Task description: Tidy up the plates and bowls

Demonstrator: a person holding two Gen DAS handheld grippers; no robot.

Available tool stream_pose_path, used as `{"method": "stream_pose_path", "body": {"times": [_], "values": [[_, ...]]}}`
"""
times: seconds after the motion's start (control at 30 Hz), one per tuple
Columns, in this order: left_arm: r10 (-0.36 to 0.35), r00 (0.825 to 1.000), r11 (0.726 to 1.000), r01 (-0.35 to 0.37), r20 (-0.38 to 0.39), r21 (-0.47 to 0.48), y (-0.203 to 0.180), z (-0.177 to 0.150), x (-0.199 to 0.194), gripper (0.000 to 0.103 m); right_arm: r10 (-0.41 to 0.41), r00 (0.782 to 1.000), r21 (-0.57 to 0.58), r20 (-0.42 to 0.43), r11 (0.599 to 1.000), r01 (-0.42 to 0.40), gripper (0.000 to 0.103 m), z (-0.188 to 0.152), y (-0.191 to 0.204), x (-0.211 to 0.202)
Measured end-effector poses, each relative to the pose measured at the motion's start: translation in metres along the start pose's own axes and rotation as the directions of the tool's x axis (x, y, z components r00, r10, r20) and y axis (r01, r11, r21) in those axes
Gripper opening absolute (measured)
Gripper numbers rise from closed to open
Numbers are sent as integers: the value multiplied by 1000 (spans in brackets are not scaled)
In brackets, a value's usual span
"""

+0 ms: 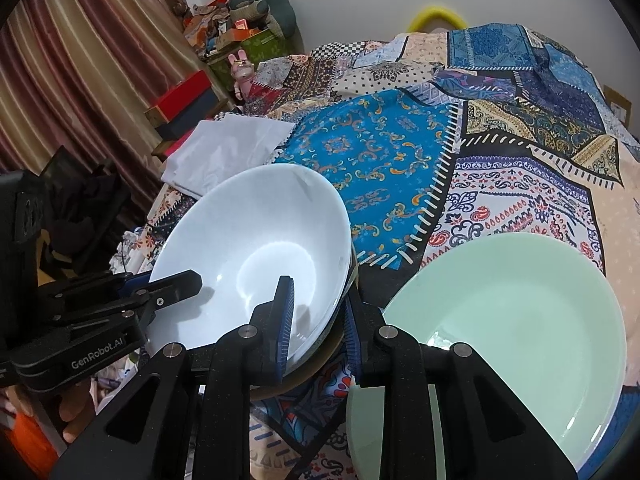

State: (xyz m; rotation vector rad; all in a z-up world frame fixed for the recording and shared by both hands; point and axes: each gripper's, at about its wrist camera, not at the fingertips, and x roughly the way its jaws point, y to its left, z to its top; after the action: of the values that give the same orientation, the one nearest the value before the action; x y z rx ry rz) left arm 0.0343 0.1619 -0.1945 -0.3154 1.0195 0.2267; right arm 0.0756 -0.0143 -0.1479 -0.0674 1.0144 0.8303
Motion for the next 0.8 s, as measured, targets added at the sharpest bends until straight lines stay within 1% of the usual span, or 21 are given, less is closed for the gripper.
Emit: {"method": "stream_pose_path", "body": {"times": [0.13, 0.5, 0.7, 0.8], "values": [[-8, 1000, 1000, 8, -4, -18, 3, 2, 0, 19, -10, 1000, -17, 19, 1000, 10, 22, 2, 1, -6], [-20, 1000, 999, 20, 17, -44, 9, 4, -12, 19, -5, 1000, -8, 24, 1000, 5, 22, 2, -4, -7], [-5, 999, 999, 6, 38, -40, 8, 4, -17, 19, -9, 1000, -5, 16, 1000, 9, 22, 0, -7, -6], [23, 997, 1000, -21, 80, -21, 7, 5, -26, 19, -7, 1000, 1, 8, 1000, 7, 22, -1, -8, -4]]}}
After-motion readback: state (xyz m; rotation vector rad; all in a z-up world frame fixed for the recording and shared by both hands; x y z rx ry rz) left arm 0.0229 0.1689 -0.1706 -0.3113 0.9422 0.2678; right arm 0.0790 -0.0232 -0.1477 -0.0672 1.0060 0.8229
